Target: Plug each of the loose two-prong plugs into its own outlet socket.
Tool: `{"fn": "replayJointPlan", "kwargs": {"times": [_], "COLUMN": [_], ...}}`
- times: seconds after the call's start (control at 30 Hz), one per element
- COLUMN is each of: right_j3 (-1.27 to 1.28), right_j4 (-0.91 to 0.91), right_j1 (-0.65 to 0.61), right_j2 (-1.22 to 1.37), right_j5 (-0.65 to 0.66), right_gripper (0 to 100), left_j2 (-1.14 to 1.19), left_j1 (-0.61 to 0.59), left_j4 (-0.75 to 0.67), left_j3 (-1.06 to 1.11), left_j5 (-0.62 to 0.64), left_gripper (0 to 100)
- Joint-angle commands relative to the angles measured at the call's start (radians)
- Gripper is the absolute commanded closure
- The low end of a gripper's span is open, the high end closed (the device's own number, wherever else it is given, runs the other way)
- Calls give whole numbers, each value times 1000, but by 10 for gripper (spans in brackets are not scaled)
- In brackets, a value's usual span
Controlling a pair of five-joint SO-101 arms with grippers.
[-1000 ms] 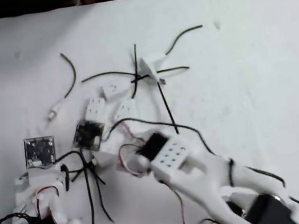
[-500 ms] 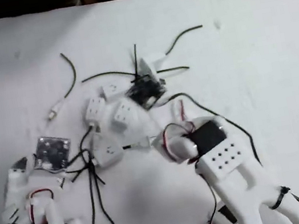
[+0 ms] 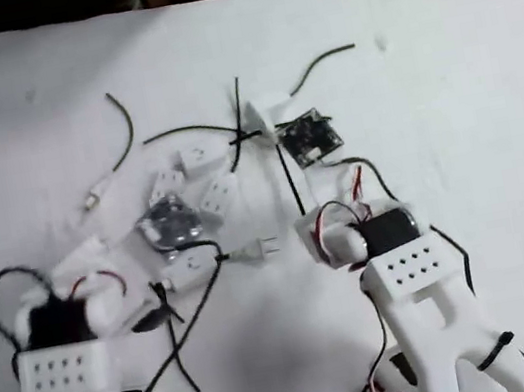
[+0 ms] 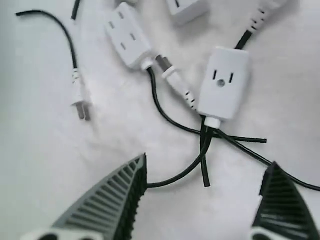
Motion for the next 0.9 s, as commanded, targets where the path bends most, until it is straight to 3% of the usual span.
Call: {"fn": "replayJointPlan", "kwargs": {"times": [0.0, 0.2, 0.33, 0.53, 0.73, 0.87], "right_j3": [-6, -6, -6, 2, 14, 14], "right_j4": [-16, -12, -12, -10, -15, -15], "right_j1": [22, 19, 22, 22, 21, 22], "right_j2": [-19, -19, -19, -19, -19, -19], "right_j5": [-6, -6, -6, -6, -6, -6], "right_gripper": [800, 800, 800, 800, 800, 800], "left_j2": [140, 268, 383, 570, 636, 628], "left_j1": [105, 202, 199, 200, 205, 214], "left_j4": [-69, -284, -446, -575, -592, -588], "left_j3": [-64, 31, 77, 78, 54, 54], "left_j5": [-23, -21, -21, -20, -21, -28], "left_gripper": [636, 637, 638, 644, 714, 817]}}
